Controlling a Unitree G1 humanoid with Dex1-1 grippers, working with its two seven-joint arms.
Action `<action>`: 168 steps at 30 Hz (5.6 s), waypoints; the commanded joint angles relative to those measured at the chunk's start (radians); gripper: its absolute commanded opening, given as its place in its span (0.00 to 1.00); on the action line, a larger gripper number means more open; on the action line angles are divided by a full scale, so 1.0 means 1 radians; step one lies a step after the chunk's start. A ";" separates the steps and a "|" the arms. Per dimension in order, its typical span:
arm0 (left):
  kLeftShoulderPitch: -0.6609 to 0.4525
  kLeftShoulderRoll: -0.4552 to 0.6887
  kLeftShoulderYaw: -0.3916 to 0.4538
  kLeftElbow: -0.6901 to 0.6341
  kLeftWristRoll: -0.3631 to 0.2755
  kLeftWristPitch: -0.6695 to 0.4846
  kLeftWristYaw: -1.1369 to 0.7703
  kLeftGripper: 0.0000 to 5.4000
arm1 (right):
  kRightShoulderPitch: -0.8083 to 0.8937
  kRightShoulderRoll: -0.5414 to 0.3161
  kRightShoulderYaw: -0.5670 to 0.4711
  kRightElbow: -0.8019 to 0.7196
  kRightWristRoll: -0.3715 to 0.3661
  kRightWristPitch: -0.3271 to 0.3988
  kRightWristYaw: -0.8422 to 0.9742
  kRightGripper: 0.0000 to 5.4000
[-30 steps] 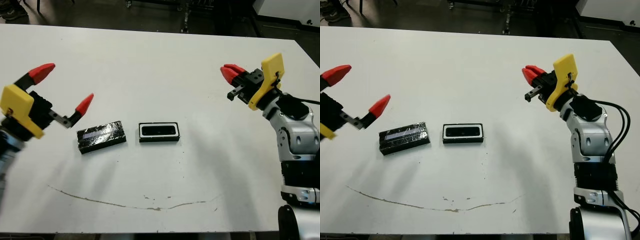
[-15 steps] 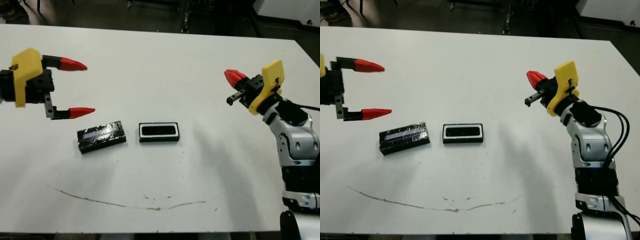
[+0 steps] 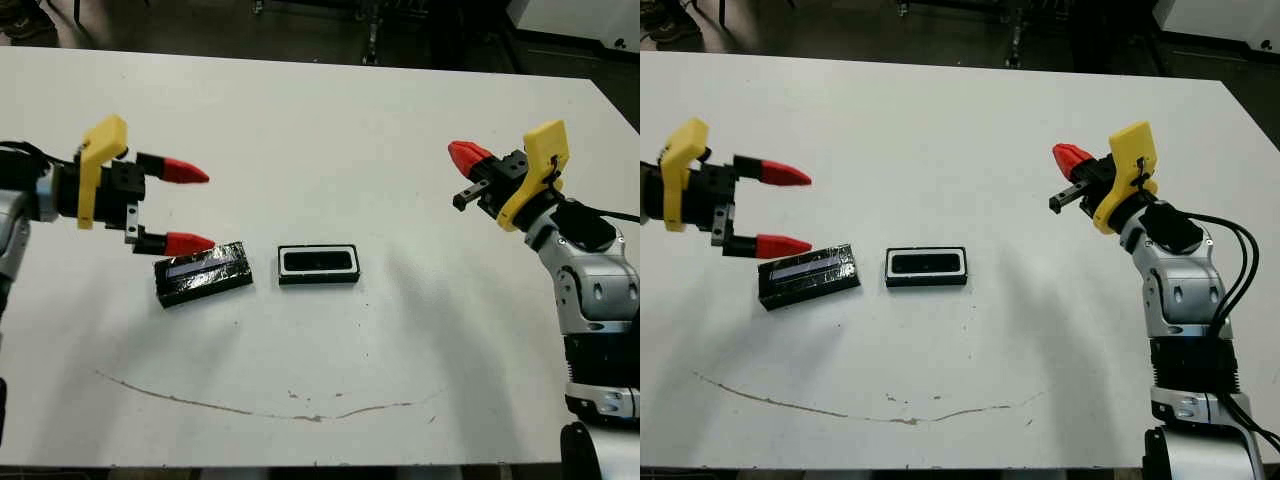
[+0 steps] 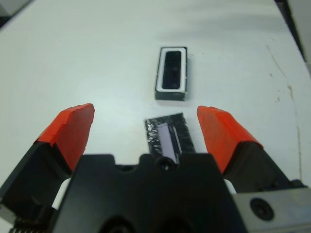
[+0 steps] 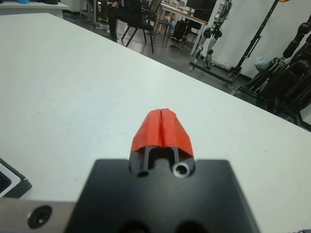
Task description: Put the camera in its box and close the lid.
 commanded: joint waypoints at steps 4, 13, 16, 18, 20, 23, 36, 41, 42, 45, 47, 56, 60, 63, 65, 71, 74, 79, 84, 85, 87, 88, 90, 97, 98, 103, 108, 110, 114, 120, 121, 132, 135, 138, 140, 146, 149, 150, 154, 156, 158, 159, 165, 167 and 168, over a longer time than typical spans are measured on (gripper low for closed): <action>0.032 0.000 -0.012 -0.013 0.013 0.040 -0.022 1.00 | 0.011 -0.016 0.003 0.016 -0.004 -0.008 -0.007 0.00; 0.050 0.012 0.007 -0.070 -0.012 0.165 -0.046 1.00 | 0.014 -0.020 0.011 0.014 -0.015 0.003 -0.020 0.00; 0.063 0.013 0.012 -0.082 -0.021 0.181 -0.054 1.00 | 0.015 -0.021 0.012 0.015 -0.018 0.008 -0.023 0.00; 0.085 0.015 0.020 -0.103 -0.026 0.191 -0.041 1.00 | 0.016 -0.024 0.015 0.019 -0.024 0.000 -0.024 0.00; 0.108 0.015 0.024 -0.124 -0.027 0.198 -0.025 1.00 | 0.016 -0.025 0.016 0.023 -0.028 -0.007 -0.023 0.00; 0.145 0.021 0.024 -0.172 -0.010 0.209 0.021 1.00 | 0.017 -0.024 0.016 0.023 -0.029 -0.003 -0.024 0.00; 0.210 0.033 0.011 -0.263 0.009 0.243 0.114 1.00 | 0.015 -0.024 0.015 0.028 -0.020 0.006 -0.023 0.00; 0.220 0.032 0.000 -0.261 0.014 0.254 0.121 1.00 | 0.016 -0.021 0.014 0.021 -0.015 0.010 -0.020 0.00; 0.223 0.031 0.000 -0.262 0.013 0.250 0.123 1.00 | 0.016 -0.021 0.013 0.022 -0.012 0.010 -0.018 0.00; 0.229 0.031 -0.001 -0.266 0.010 0.265 0.135 1.00 | 0.014 -0.023 0.015 0.026 -0.012 0.008 -0.012 0.00; 0.230 0.032 -0.003 -0.262 0.008 0.257 0.128 1.00 | 0.014 -0.023 0.014 0.029 -0.012 0.006 -0.012 0.00; 0.216 0.035 -0.022 -0.229 0.013 0.266 0.100 1.00 | 0.012 -0.025 0.014 0.037 -0.013 0.005 -0.009 0.00; 0.217 0.038 -0.032 -0.220 0.031 0.239 0.104 1.00 | 0.010 -0.026 0.014 0.044 -0.011 0.003 -0.004 0.00; 0.216 0.037 -0.036 -0.207 0.037 0.233 0.100 1.00 | 0.010 -0.027 0.016 0.041 -0.016 0.008 -0.005 0.00; 0.215 0.037 -0.040 -0.198 0.043 0.224 0.098 1.00 | 0.011 -0.027 0.017 0.042 -0.016 0.004 -0.001 0.00; 0.226 0.038 -0.043 -0.200 0.065 0.188 0.113 1.00 | 0.013 -0.029 0.017 0.047 -0.016 -0.006 0.007 0.00; 0.231 0.033 -0.040 -0.193 0.072 0.159 0.119 1.00 | 0.014 -0.029 0.019 0.047 -0.020 -0.015 0.007 0.00; 0.237 0.030 -0.036 -0.200 0.079 0.137 0.128 1.00 | 0.012 -0.029 0.021 0.042 -0.020 0.000 0.005 0.00; 0.227 0.029 -0.027 -0.206 0.041 0.199 0.112 1.00 | 0.012 -0.028 0.020 0.044 -0.018 0.002 0.004 0.00; 0.228 0.032 -0.027 -0.216 0.038 0.199 0.112 1.00 | 0.012 -0.028 0.021 0.043 -0.018 0.005 0.003 0.00; 0.229 0.035 -0.024 -0.238 0.032 0.193 0.107 1.00 | 0.011 -0.030 0.022 0.045 -0.023 0.008 0.000 0.00; 0.229 0.036 -0.024 -0.249 0.030 0.188 0.103 1.00 | 0.011 -0.031 0.022 0.047 -0.023 0.007 0.000 0.00; 0.232 0.038 -0.021 -0.271 0.028 0.184 0.101 1.00 | 0.010 -0.031 0.022 0.051 -0.022 0.006 0.002 0.00; 0.243 0.050 0.001 -0.369 0.003 0.249 0.125 1.00 | 0.008 -0.033 0.023 0.064 -0.023 -0.004 0.005 0.00; 0.243 0.053 0.003 -0.376 0.000 0.265 0.130 1.00 | 0.008 -0.033 0.022 0.069 -0.023 -0.007 0.006 0.00; 0.248 0.055 0.012 -0.390 -0.005 0.260 0.143 1.00 | 0.006 -0.035 0.025 0.083 -0.026 -0.024 0.011 0.00; 0.254 0.051 0.013 -0.369 0.010 0.239 0.161 1.00 | 0.006 -0.036 0.025 0.087 -0.026 -0.027 0.015 0.00; 0.257 0.049 0.015 -0.362 0.012 0.223 0.169 1.00 | 0.007 -0.035 0.025 0.084 -0.025 -0.028 0.016 0.00; 0.262 0.046 0.019 -0.351 0.023 0.203 0.203 1.00 | 0.008 -0.033 0.023 0.085 -0.021 -0.024 0.017 0.00; 0.277 0.039 0.024 -0.337 0.044 0.182 0.269 1.00 | 0.008 -0.042 0.033 0.078 -0.036 -0.022 0.013 0.00; 0.276 0.039 0.020 -0.331 0.049 0.177 0.274 1.00 | 0.007 -0.042 0.033 0.082 -0.035 -0.026 0.014 0.00; 0.277 0.042 -0.006 -0.299 0.073 0.159 0.259 1.00 | 0.004 -0.041 0.029 0.104 -0.020 -0.039 0.025 0.00; 0.276 0.044 -0.012 -0.294 0.084 0.149 0.259 1.00 | 0.002 -0.043 0.031 0.109 -0.021 -0.047 0.027 0.00; 0.277 0.042 -0.013 -0.286 0.087 0.150 0.255 1.00 | 0.002 -0.042 0.029 0.116 -0.018 -0.053 0.028 0.00; 0.274 0.041 -0.014 -0.279 0.083 0.158 0.246 1.00 | 0.002 -0.045 0.033 0.114 -0.024 -0.051 0.024 0.00; 0.268 0.036 -0.024 -0.248 0.099 0.134 0.240 1.00 | 0.000 -0.046 0.035 0.112 -0.019 -0.048 0.028 0.00; 0.265 0.036 -0.029 -0.241 0.107 0.135 0.245 1.00 | 0.001 -0.043 0.030 0.112 -0.008 -0.042 0.031 0.00; 0.266 0.036 -0.030 -0.238 0.113 0.129 0.247 1.00 | 0.001 -0.043 0.031 0.109 -0.009 -0.037 0.029 0.00; 0.269 0.033 -0.030 -0.228 0.125 0.123 0.256 1.00 | 0.006 -0.048 0.040 0.103 -0.024 -0.052 0.024 0.00; 0.272 0.031 -0.030 -0.222 0.132 0.115 0.259 1.00 | 0.007 -0.050 0.042 0.101 -0.028 -0.058 0.026 0.00; 0.276 0.030 -0.030 -0.222 0.133 0.115 0.261 1.00 | 0.007 -0.050 0.040 0.101 -0.024 -0.048 0.027 0.00; 0.276 0.030 -0.029 -0.221 0.132 0.118 0.260 1.00 | 0.006 -0.049 0.039 0.101 -0.021 -0.045 0.028 0.00; 0.279 0.026 -0.029 -0.218 0.133 0.121 0.265 1.00 | 0.010 -0.050 0.042 0.100 -0.027 -0.056 0.029 0.00; 0.279 0.025 -0.030 -0.225 0.133 0.150 0.274 1.00 | 0.011 -0.051 0.043 0.098 -0.029 -0.053 0.027 0.00; 0.279 0.026 -0.031 -0.231 0.135 0.167 0.282 1.00 | 0.011 -0.051 0.043 0.098 -0.029 -0.054 0.026 0.00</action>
